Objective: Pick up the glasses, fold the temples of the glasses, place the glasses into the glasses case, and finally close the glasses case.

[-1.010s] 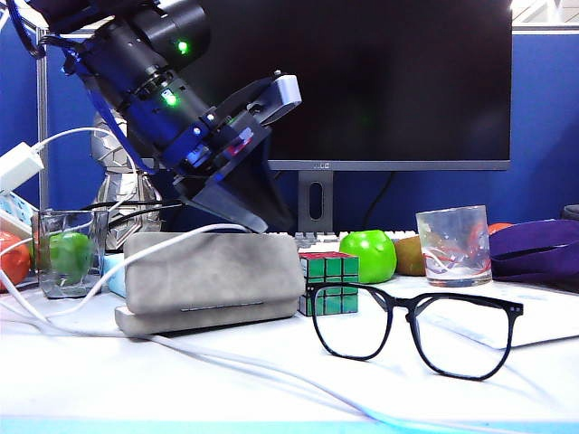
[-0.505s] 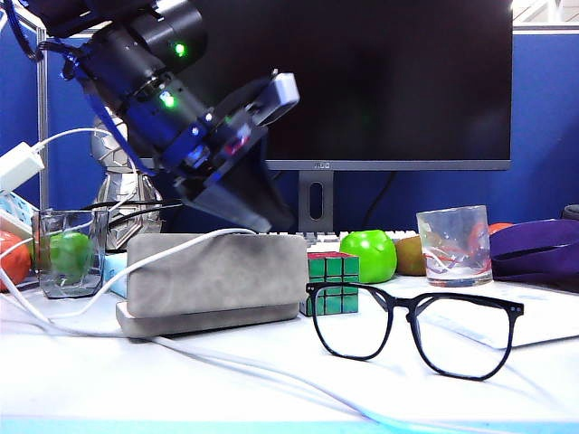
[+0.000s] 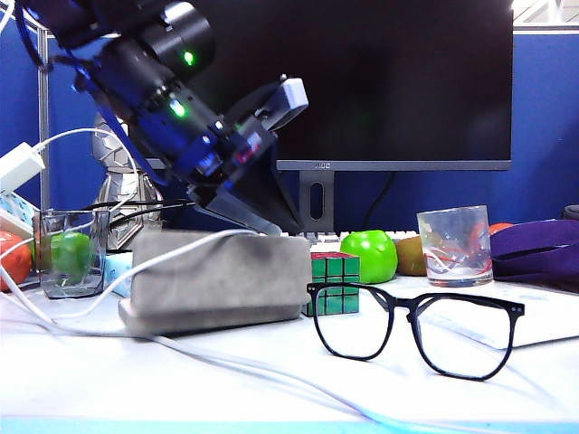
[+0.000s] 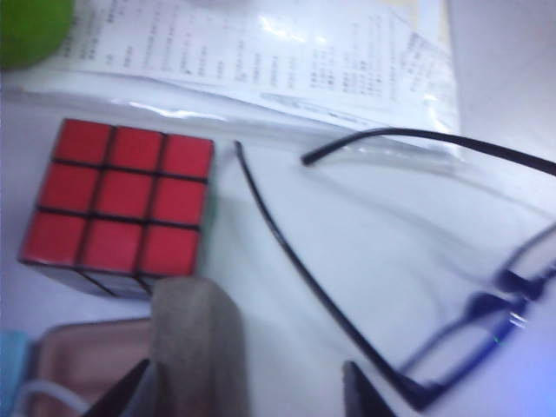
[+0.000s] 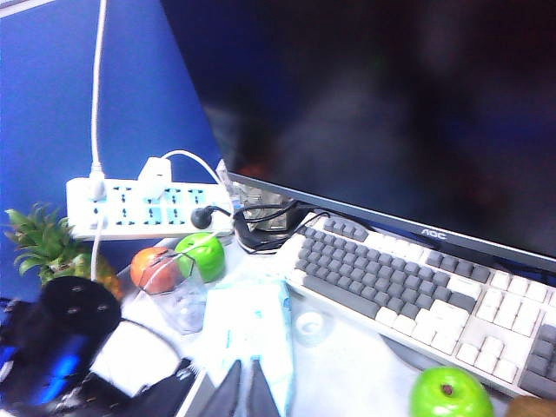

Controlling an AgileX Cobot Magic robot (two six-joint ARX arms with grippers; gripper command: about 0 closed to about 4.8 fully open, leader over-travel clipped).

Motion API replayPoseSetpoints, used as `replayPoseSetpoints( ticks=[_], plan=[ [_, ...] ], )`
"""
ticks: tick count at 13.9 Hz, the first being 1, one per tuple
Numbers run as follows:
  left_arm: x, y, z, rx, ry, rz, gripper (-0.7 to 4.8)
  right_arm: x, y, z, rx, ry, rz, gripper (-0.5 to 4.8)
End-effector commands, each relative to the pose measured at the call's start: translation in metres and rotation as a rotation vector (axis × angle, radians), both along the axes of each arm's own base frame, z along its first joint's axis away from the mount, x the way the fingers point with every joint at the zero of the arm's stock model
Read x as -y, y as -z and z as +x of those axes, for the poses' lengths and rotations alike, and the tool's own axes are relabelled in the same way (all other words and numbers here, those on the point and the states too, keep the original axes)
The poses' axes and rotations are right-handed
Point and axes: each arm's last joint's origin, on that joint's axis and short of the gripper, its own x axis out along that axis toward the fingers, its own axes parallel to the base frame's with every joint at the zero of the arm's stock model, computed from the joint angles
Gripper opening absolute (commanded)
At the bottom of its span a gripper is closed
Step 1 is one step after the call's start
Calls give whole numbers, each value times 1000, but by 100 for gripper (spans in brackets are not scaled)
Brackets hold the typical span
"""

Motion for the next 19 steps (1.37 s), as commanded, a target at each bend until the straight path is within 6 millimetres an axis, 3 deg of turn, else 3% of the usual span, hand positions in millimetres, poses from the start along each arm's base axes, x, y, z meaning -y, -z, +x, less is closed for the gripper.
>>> replayPoseSetpoints(
  ticks=[1,2,4,6,11,12,13,14,15,18,19],
  plan=[
    [2,9,0,-9,-31,56,203,0,-4,-2,26,-12,5,-5],
    [2,9,0,-4,-32,54,180,0,-4,-2,26,-12,5,-5],
    [2,9,0,2,-30,54,196,0,-4,-2,26,-12,5,-5],
    [2,9,1,4,-31,54,315,0,-4,-2,26,-12,5,-5],
    [2,8,1,20,-48,67,314,0,-4,-2,26,-12,5,-5],
    [2,8,1,19,-48,67,303,0,-4,-2,26,-12,5,-5],
    [2,9,1,18,-47,66,229,0,-4,-2,26,-12,5,-5],
    [2,8,1,9,-40,63,70,0,-4,-2,26,-12,5,-5],
    [1,8,0,4,-38,66,38,0,-4,-2,26,-12,5,-5],
    [-2,6,-4,-14,-26,87,38,0,-4,-2,26,-12,4,-5],
    [-9,-15,-18,16,82,76,38,0,-4,-2,26,-12,4,-5]
  ],
)
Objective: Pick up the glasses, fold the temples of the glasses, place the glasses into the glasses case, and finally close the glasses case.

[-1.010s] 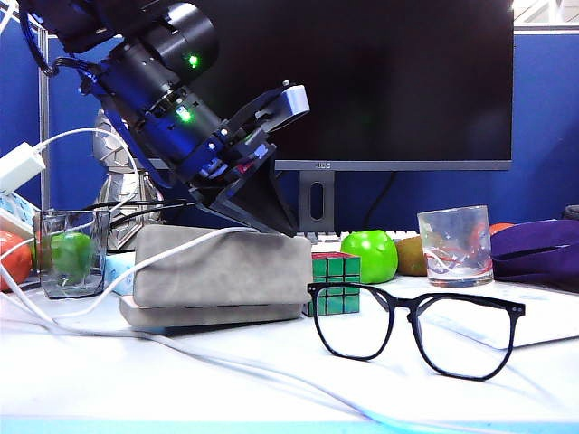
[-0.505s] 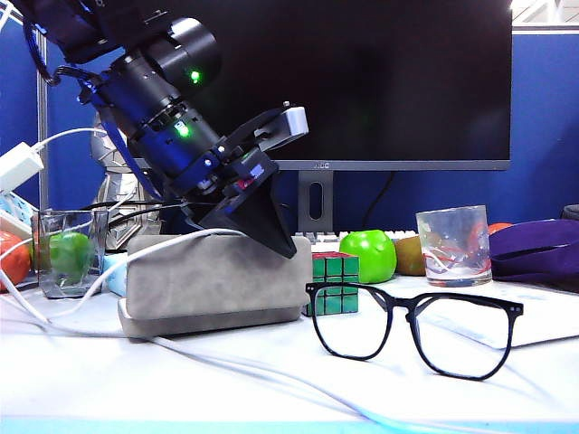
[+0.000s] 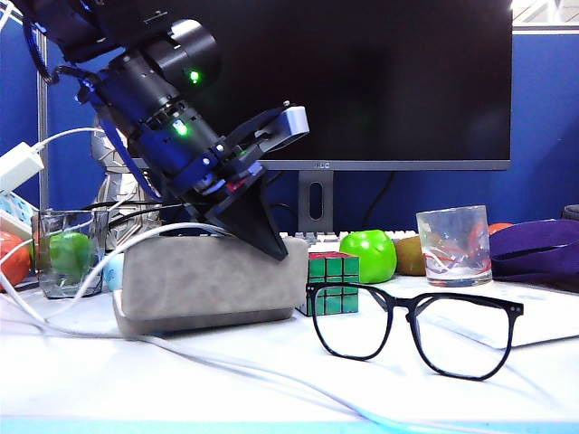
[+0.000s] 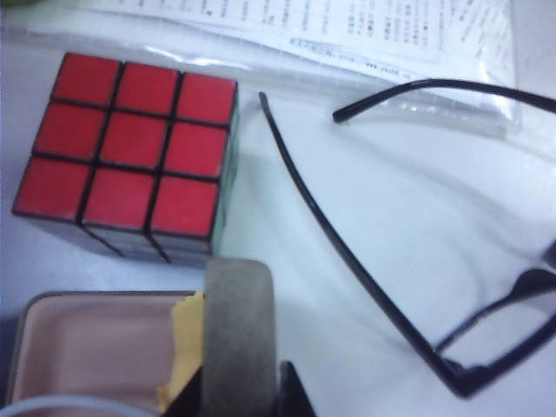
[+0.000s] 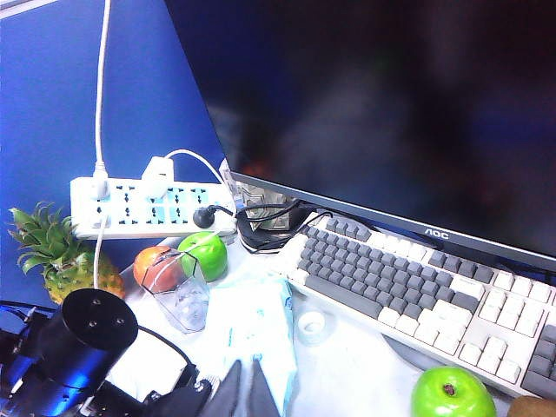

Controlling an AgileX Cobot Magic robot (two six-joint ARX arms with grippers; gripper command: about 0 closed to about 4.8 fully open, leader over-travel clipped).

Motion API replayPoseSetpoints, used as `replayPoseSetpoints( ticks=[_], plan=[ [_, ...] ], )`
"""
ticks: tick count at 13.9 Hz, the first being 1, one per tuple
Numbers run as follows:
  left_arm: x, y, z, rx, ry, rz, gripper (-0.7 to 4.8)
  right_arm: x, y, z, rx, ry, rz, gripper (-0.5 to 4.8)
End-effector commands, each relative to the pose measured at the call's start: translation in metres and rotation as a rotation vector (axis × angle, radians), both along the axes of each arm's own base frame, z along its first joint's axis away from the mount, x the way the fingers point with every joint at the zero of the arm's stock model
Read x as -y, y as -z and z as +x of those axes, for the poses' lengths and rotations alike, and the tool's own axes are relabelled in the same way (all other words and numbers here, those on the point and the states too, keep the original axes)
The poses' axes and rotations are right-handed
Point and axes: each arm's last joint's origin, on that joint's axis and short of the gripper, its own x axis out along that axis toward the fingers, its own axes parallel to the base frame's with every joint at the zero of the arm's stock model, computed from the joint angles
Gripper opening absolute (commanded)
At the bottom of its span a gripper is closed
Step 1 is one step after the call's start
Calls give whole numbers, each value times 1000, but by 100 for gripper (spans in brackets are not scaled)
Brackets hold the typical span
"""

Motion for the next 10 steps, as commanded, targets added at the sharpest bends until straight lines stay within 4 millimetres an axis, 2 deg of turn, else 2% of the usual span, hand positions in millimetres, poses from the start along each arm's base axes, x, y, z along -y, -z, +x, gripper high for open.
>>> replayPoseSetpoints(
  ticks=[1,5,10],
  plan=[
    [-10,-27,-20,4,170,-40,38,0,-4,-2,26,-9,4,-5],
    [-10,-27,-27,-51,299,-103,39,0,-4,-2,26,-9,4,-5],
    [-16,-21,-35,-48,384,-6,39,0,-4,-2,26,-9,4,-5]
  ],
)
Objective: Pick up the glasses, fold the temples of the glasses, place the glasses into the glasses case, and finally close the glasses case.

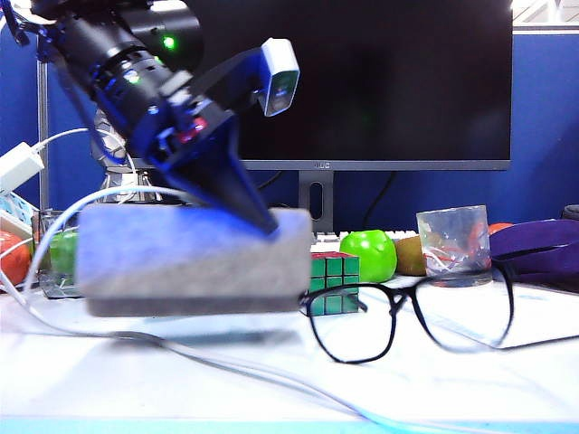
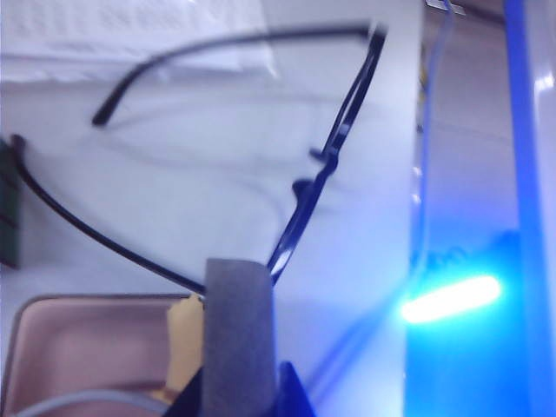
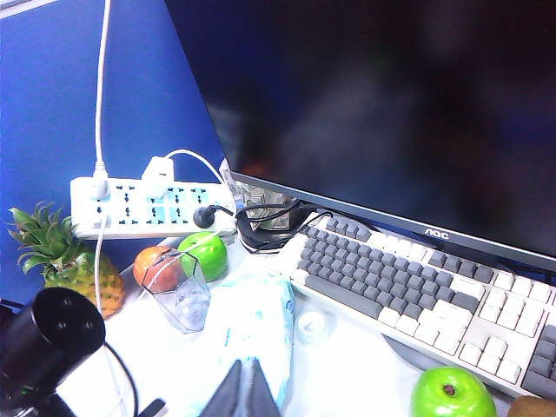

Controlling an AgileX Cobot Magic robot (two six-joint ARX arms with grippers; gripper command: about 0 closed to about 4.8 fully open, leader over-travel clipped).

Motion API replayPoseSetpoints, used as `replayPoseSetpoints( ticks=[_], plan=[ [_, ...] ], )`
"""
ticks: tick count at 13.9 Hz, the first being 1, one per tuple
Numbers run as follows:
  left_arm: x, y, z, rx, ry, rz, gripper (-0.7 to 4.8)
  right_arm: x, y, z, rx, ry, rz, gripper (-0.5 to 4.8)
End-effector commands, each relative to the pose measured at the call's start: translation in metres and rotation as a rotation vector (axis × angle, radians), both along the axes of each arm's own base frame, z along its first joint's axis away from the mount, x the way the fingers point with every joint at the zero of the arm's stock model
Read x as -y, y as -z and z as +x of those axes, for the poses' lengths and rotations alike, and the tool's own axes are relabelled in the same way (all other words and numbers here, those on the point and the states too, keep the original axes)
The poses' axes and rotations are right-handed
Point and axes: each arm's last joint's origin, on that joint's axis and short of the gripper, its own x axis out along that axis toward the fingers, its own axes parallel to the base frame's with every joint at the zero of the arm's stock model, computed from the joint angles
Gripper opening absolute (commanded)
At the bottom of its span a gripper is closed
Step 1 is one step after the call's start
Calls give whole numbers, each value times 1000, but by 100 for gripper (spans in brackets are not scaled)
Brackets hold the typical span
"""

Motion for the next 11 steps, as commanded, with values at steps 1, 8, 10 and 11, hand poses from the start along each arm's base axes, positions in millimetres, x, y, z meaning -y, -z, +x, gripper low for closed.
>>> replayPoseSetpoints(
  ticks=[1,8,10,11],
  plan=[
    [-4,0,-3,49,45,63,39,0,-4,-2,26,-9,4,-5],
    [-5,1,-8,37,119,60,24,0,-4,-2,25,-12,5,-5],
    [-4,0,-7,64,132,43,25,0,-4,-2,26,-12,5,-5],
    [-3,-1,-5,88,132,29,25,0,-4,-2,26,-12,5,-5]
  ],
)
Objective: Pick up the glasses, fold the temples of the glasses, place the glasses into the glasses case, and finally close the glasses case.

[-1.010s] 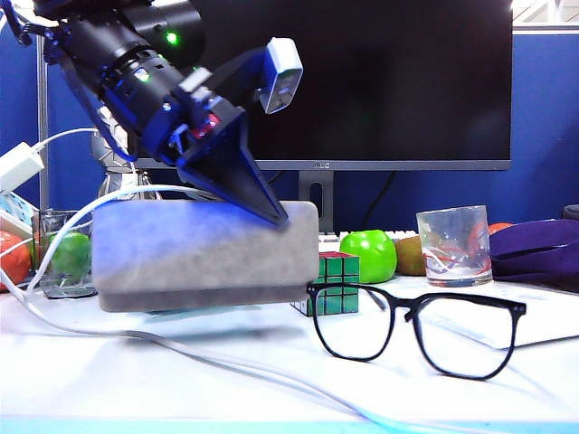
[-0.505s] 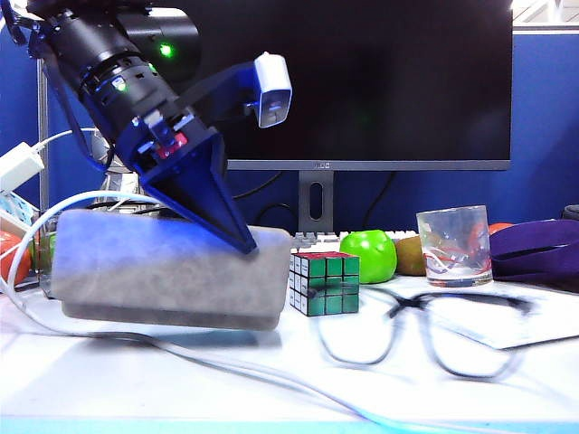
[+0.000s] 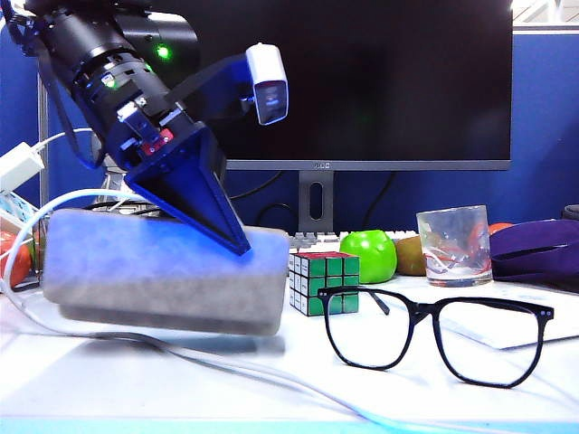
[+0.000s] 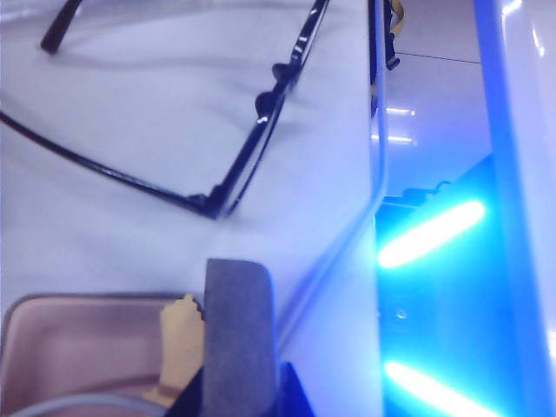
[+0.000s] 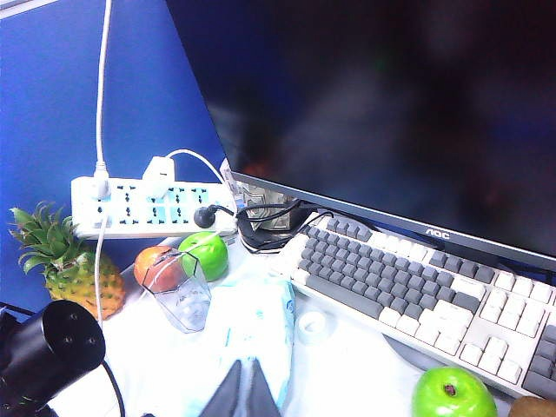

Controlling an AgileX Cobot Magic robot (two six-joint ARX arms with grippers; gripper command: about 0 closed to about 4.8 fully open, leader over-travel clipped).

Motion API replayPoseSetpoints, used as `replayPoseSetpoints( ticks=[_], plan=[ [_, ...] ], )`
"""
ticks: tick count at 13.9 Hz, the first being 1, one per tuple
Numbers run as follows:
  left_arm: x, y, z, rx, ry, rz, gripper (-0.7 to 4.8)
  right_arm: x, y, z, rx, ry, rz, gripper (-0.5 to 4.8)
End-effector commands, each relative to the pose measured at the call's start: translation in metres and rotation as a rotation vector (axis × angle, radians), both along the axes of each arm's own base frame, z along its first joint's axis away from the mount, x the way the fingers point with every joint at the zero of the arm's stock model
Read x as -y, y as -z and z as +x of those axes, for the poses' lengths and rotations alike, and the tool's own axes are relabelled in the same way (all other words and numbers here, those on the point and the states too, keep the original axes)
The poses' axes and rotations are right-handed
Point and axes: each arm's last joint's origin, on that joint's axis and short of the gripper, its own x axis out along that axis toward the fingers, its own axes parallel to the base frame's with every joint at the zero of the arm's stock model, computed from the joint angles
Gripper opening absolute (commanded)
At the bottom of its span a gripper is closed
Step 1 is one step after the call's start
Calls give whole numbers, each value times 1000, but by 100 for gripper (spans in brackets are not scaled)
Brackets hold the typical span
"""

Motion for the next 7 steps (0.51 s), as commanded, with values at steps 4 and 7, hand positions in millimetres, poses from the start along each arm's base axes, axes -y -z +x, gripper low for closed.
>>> replayPoseSetpoints(
  ticks=[4,7],
  plan=[
    [7,-7,9,99,14,-101,193,0,-4,-2,26,-12,5,-5],
    [5,-26,13,161,-117,-130,193,0,-2,-2,14,-12,2,-5]
  ],
)
